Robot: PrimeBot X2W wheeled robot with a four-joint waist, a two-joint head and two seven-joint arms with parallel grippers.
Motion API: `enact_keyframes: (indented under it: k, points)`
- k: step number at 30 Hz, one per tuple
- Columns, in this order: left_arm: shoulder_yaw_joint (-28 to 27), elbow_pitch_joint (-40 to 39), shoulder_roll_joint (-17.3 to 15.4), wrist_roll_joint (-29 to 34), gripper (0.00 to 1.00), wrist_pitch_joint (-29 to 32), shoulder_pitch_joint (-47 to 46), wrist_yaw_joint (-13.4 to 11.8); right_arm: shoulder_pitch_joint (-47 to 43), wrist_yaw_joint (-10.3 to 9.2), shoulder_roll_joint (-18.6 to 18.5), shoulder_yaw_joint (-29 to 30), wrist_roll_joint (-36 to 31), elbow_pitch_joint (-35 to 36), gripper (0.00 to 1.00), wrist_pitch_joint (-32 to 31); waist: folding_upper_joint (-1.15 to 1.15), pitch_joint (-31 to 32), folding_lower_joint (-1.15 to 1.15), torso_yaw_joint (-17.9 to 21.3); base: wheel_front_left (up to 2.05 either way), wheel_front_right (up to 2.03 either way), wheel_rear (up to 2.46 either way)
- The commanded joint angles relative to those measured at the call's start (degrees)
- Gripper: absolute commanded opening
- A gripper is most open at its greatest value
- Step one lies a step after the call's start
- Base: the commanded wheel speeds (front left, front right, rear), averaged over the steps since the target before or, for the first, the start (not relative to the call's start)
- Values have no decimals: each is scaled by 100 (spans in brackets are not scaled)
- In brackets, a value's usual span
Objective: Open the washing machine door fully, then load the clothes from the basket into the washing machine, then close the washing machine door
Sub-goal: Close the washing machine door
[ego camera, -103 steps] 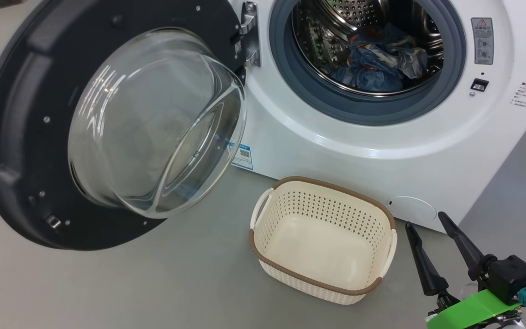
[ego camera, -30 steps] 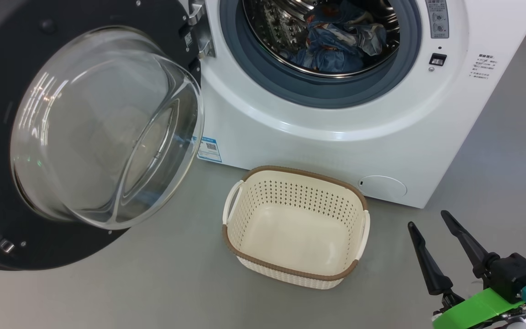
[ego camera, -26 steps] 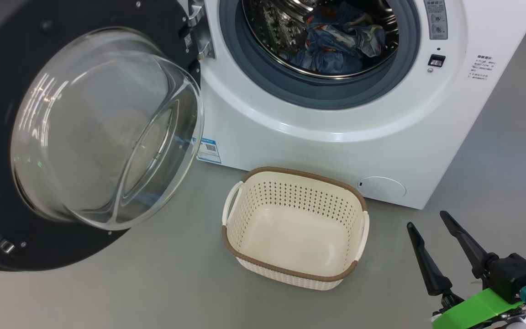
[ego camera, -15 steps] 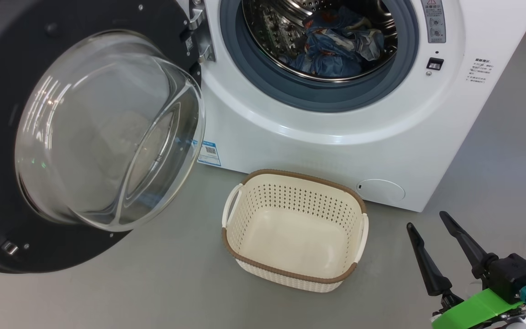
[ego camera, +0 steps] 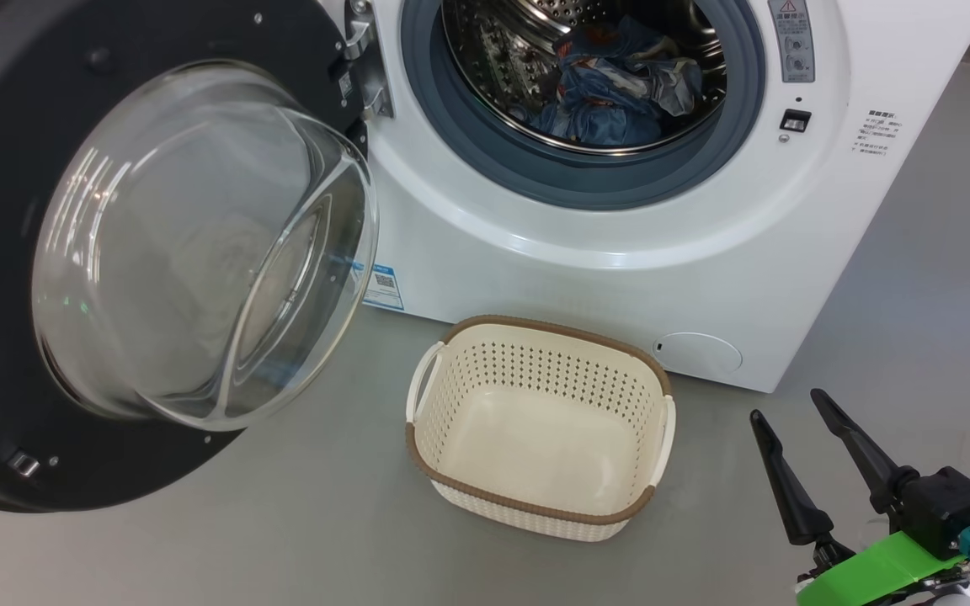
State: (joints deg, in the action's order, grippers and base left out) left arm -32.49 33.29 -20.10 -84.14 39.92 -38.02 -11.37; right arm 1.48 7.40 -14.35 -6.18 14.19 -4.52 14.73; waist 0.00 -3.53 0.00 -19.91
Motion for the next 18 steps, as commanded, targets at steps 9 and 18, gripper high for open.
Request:
enact_keyframes:
  k: [9,18]
  points:
    - [-12,-374,-29,-35,0,60,109,-129,141,9,-17,-95,-12,122,100,27,0,46,0,45,0,0,0]
    - [47,-491,-2,11,0,118,187,-201,130,9,6,-90,2,125,100,27,0,87,0,98,0,0,0]
